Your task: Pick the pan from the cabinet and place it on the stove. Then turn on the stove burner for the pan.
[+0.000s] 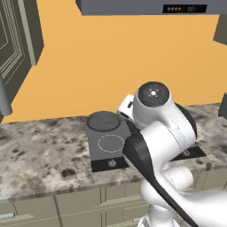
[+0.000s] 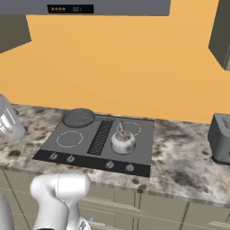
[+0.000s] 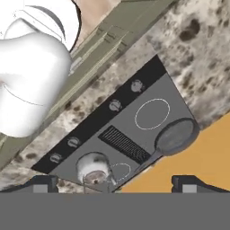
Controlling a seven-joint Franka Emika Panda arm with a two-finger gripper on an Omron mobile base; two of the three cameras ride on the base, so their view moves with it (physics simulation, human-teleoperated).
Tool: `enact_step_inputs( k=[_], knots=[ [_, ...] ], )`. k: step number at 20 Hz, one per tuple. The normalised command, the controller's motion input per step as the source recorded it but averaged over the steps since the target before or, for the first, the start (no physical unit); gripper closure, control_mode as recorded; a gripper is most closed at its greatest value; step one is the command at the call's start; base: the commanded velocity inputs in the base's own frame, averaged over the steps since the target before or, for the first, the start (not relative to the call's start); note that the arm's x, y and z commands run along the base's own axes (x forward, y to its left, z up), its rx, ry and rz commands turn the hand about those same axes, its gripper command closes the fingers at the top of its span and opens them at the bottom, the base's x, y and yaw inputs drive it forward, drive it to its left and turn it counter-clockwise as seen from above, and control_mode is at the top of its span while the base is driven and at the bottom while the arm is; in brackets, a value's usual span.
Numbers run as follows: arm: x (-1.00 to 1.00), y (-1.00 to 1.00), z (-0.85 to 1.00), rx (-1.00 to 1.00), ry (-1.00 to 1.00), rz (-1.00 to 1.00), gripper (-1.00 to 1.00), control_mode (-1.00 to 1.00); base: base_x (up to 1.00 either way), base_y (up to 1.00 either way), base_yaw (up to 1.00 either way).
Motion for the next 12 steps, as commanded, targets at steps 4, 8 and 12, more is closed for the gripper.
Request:
enact_step_inputs(
  k=[4, 8, 12],
  knots=[
    [0.00, -0.22, 0.01, 0.36, -0.02, -0.39, -1.00, -1.00, 0.00, 0.00, 0.00],
    [0.00, -0.09, 0.00, 0.37, -0.10, -0.37, -1.00, -1.00, 0.00, 0.00, 0.00],
    [0.01, -0.03, 0.00, 0.37, -0.11, -0.38, -1.00, -1.00, 0.00, 0.00, 0.00]
  ],
)
